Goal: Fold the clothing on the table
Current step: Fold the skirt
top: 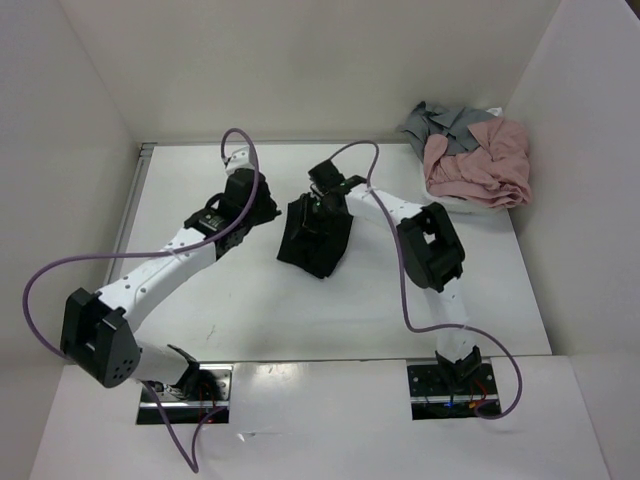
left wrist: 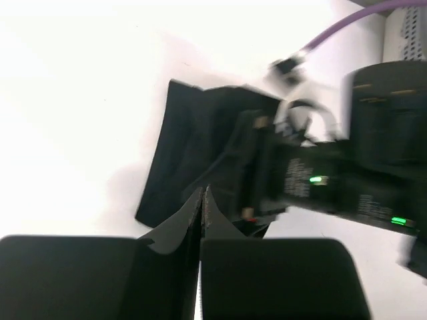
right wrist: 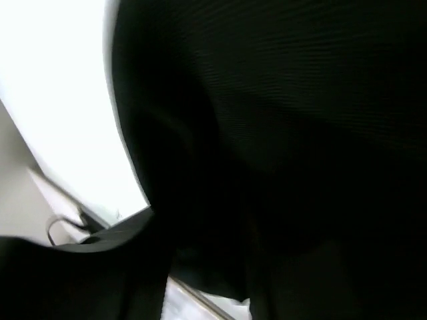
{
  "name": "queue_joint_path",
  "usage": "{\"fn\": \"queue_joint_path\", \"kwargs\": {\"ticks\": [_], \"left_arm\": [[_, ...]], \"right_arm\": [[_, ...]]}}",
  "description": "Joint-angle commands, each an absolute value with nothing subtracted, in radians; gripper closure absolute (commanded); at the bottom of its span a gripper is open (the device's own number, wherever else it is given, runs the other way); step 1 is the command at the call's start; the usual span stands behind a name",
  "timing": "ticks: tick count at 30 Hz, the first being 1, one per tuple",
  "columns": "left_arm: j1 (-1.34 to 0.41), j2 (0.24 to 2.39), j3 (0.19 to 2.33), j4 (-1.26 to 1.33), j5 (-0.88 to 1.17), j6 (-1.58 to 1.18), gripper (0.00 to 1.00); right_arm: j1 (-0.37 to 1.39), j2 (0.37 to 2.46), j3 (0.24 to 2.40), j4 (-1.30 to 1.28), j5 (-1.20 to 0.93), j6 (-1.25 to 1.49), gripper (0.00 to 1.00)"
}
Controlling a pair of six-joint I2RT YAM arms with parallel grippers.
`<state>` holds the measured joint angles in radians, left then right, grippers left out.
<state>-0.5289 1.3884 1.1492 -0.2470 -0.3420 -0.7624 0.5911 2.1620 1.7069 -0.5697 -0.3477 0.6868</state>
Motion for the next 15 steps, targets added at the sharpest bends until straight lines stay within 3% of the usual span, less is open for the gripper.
{"fn": "queue_joint_path", "kwargs": {"ticks": [1,3,5,15], "left_arm": [[-0.523,1.353,1.118,-0.253,-0.357,-0.755,1.0],[-0.523,1.353,1.106,-0.244,-0.345,-0.755,1.0],[-0.523,1.353,1.106,-0.244,-0.335,-0.764,1.0],[-0.523,1.385,1.014,-0.103,-0.204,-0.782,1.0]], "right_arm": [[0.62,2.206,1.726,-0.572,-0.498,0.608,0.51],[0.62,2.178,1.68,-0.508,-0.669,0.574,0.42],[0.632,2.096,1.632,-0.479,-0.751,0.542,0.42],[0.551,1.654,1.416,-0.422,-0.773,0.56,0.34]]}}
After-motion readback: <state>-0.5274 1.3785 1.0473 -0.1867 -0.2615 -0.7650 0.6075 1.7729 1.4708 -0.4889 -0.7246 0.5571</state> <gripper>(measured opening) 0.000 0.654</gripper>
